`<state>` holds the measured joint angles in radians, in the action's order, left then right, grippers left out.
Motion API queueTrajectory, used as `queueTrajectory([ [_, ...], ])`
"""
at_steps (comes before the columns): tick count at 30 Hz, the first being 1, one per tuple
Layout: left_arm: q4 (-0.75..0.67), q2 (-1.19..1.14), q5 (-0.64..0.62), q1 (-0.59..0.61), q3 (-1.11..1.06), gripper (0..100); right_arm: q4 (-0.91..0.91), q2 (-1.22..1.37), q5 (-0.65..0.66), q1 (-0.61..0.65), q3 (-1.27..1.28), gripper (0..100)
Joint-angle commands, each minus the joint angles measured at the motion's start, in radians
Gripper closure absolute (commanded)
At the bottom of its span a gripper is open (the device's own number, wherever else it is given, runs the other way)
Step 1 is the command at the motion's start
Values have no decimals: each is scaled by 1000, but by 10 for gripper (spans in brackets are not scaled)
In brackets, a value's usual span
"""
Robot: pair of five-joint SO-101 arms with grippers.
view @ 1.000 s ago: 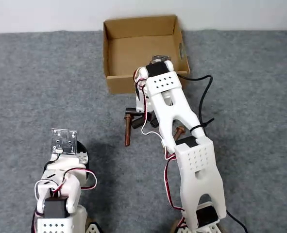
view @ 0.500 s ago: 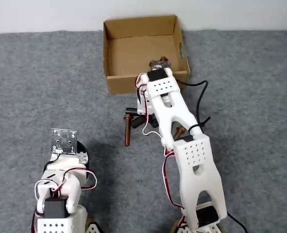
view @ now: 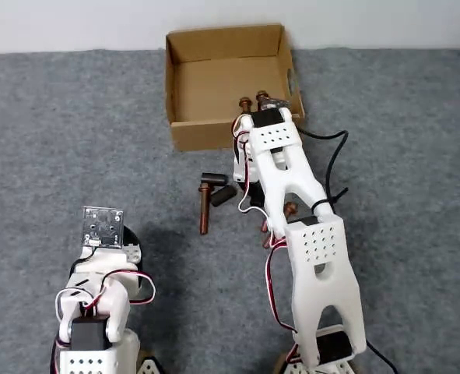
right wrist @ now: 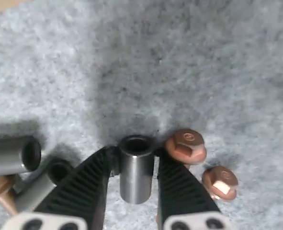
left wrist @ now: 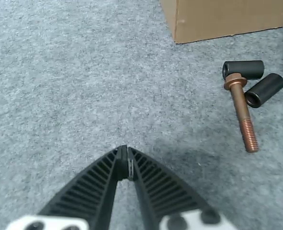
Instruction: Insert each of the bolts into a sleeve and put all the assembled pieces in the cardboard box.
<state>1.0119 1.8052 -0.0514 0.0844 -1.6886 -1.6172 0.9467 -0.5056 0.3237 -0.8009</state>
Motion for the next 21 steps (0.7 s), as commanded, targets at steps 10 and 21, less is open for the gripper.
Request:
queueTrajectory([
  [10, -18, 0, 14, 2, 5, 995, -180, -369, 72, -5, 29, 991],
  [21, -18, 0, 15, 2, 5, 995, -177, -929, 87, 12, 522, 991],
])
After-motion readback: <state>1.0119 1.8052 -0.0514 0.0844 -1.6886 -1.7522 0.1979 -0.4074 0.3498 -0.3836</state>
